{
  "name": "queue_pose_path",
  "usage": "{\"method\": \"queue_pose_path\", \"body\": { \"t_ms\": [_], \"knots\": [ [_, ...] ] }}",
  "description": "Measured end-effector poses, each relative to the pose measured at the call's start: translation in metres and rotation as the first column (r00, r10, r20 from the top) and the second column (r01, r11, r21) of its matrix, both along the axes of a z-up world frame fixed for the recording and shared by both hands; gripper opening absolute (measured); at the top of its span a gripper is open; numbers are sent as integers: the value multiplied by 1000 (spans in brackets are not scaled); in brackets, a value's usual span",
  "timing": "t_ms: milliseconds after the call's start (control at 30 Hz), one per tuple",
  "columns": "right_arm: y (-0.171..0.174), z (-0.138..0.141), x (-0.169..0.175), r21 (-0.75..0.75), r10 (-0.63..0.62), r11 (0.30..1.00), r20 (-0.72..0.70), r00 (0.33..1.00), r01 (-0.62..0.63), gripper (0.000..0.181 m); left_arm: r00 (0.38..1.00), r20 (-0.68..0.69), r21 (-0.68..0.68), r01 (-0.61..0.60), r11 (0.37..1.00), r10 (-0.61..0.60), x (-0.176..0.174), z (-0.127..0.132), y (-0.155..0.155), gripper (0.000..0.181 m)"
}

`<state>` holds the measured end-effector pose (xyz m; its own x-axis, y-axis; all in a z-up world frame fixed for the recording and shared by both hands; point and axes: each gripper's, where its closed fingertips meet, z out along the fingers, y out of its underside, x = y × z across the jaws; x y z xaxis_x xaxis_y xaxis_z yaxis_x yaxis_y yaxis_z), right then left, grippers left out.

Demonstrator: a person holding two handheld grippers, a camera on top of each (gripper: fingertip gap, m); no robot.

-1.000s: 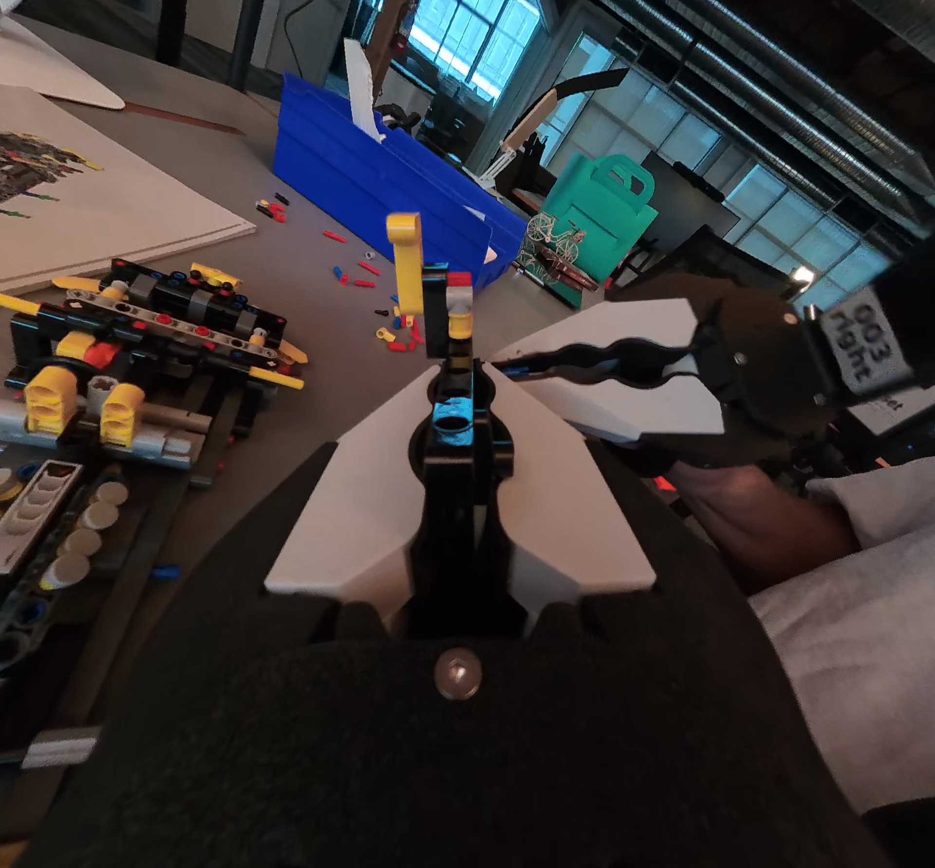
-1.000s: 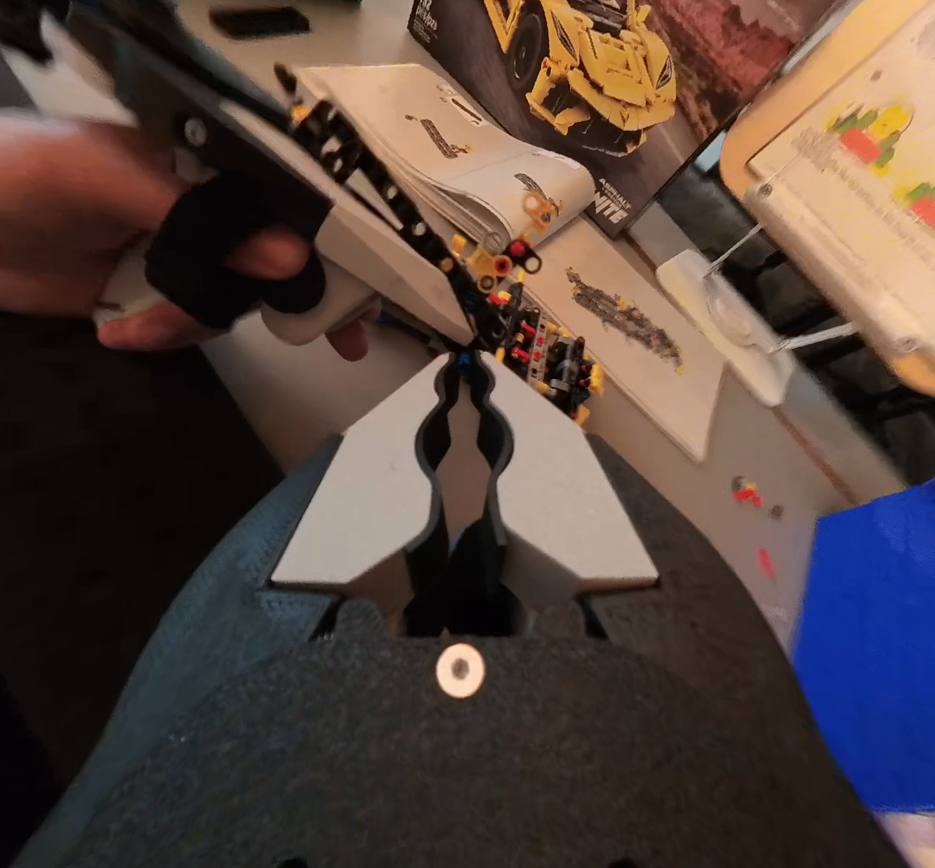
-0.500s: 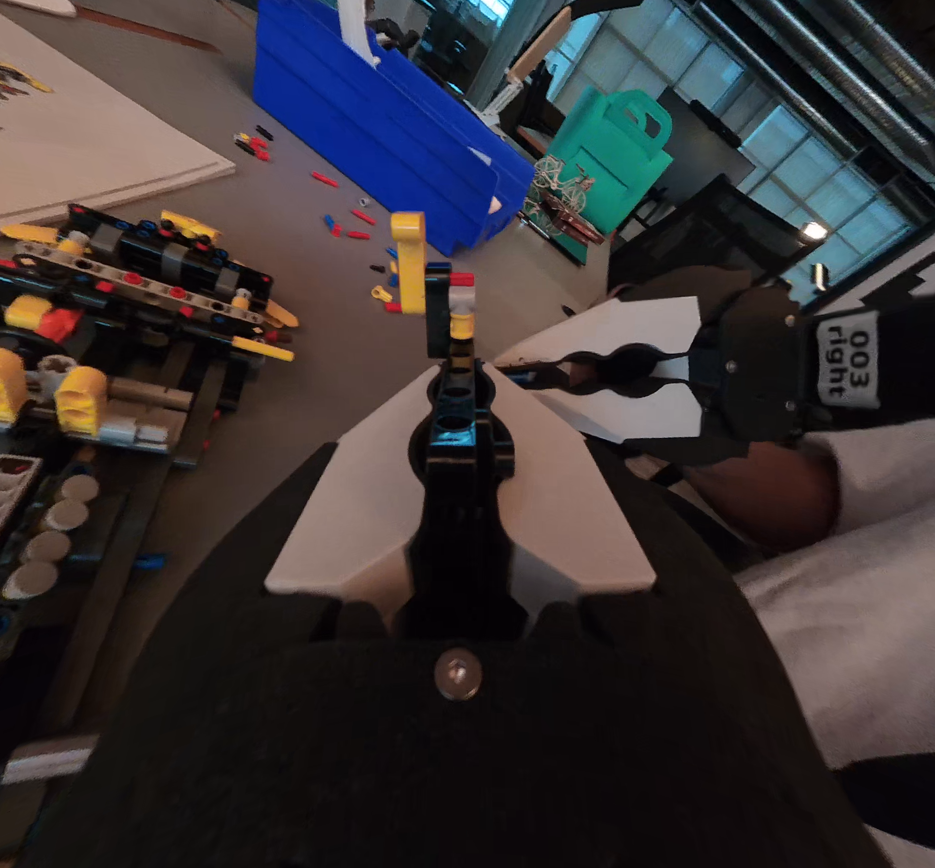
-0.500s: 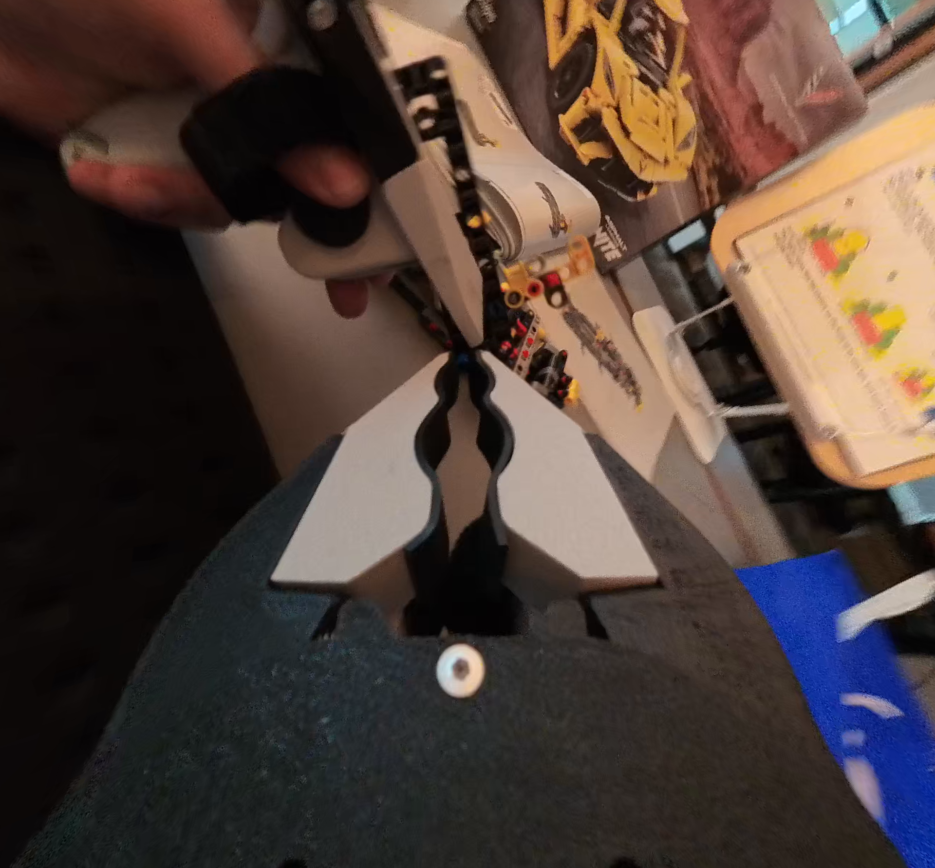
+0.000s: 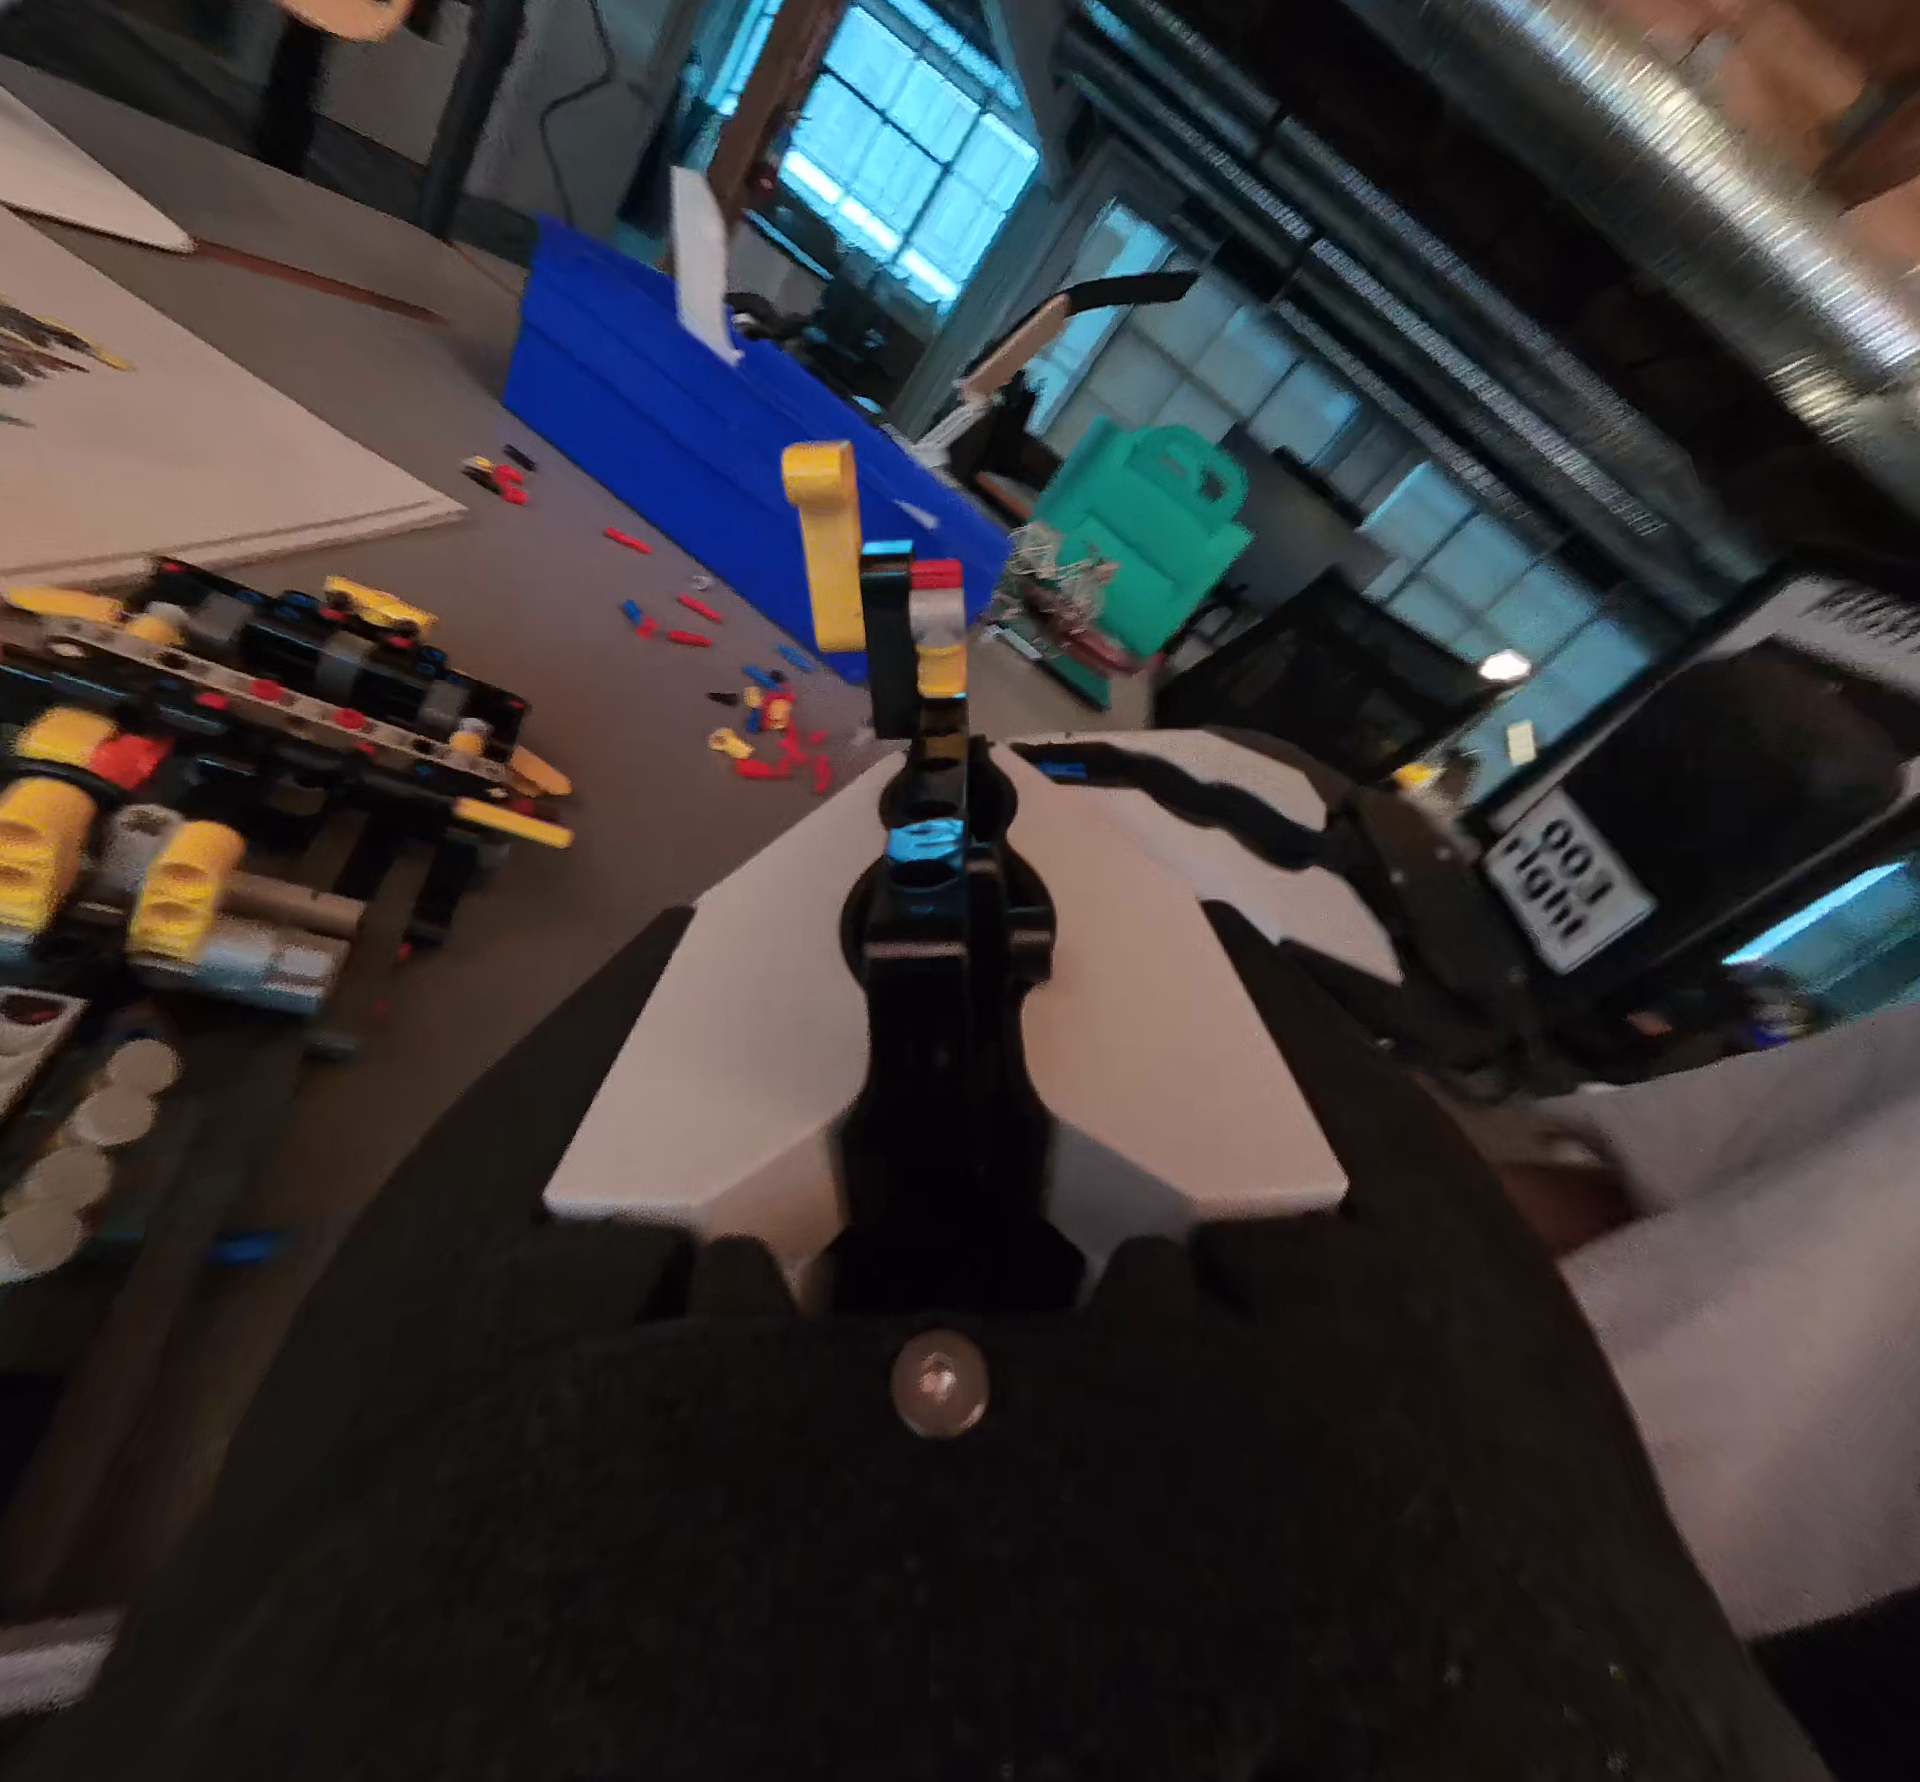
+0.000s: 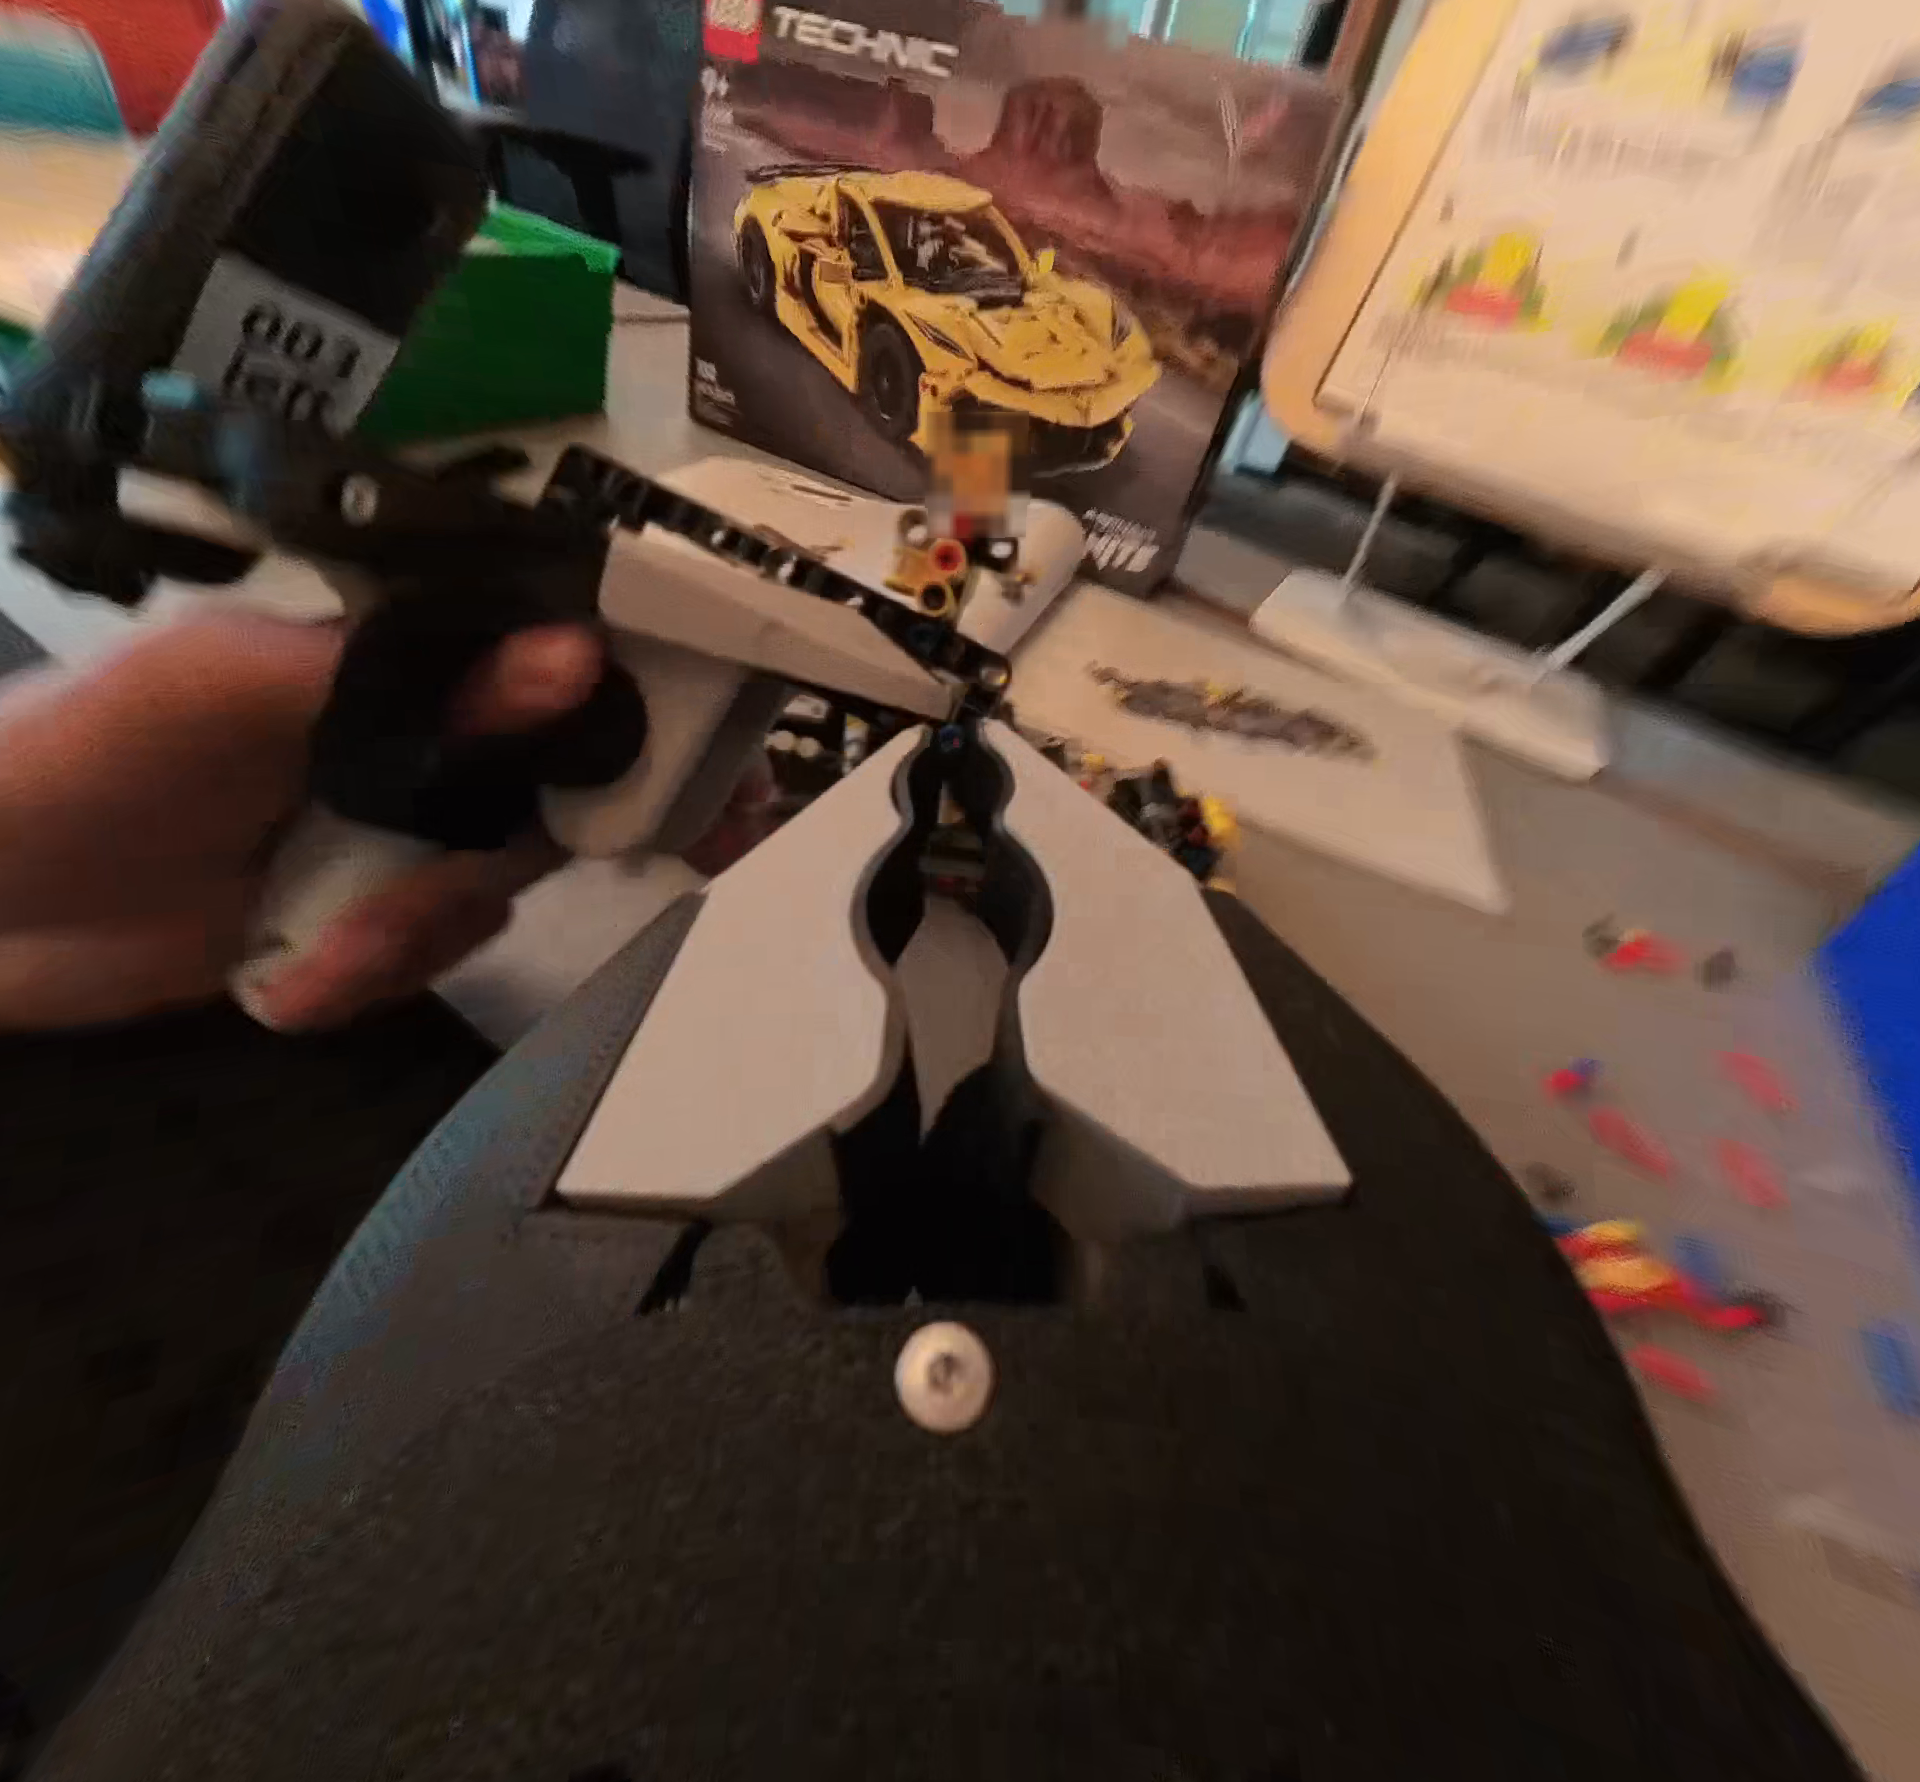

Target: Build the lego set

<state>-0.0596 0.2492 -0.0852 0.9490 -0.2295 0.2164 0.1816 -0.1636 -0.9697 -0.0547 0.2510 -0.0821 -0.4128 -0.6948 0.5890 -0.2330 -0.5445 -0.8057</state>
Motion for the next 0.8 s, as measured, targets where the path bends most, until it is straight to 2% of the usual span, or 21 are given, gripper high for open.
{"method": "queue_pose_path", "body": {
  "t_ms": [100,167,333,467,567,700,800],
  "knots": [
    [-1,3,-1,-50,13,999,194,981,-3,3,998,-6,-126,66,990,-67,-1,2,0,8],
    [0,3,-1,-57,8,998,227,974,5,3,997,-9,-135,70,988,-72,-1,1,1,9],
    [4,-2,-2,-89,18,996,261,965,6,3,1000,-14,-60,14,998,-15,-2,-2,5,9],
    [4,-6,-2,-99,43,995,234,971,-20,4,1000,-20,18,-18,1000,18,-3,-5,5,9],
    [4,-9,-2,-111,54,993,241,969,-27,4,999,-31,56,-16,998,18,-3,-8,4,9],
    [2,-16,-5,-143,97,987,208,973,-68,4,1000,-31,252,4,968,4,-6,-13,1,9],
    [0,-18,-8,-154,118,985,235,965,-83,4,998,-52,244,50,968,-38,-8,-16,-1,9]
  ]
}}
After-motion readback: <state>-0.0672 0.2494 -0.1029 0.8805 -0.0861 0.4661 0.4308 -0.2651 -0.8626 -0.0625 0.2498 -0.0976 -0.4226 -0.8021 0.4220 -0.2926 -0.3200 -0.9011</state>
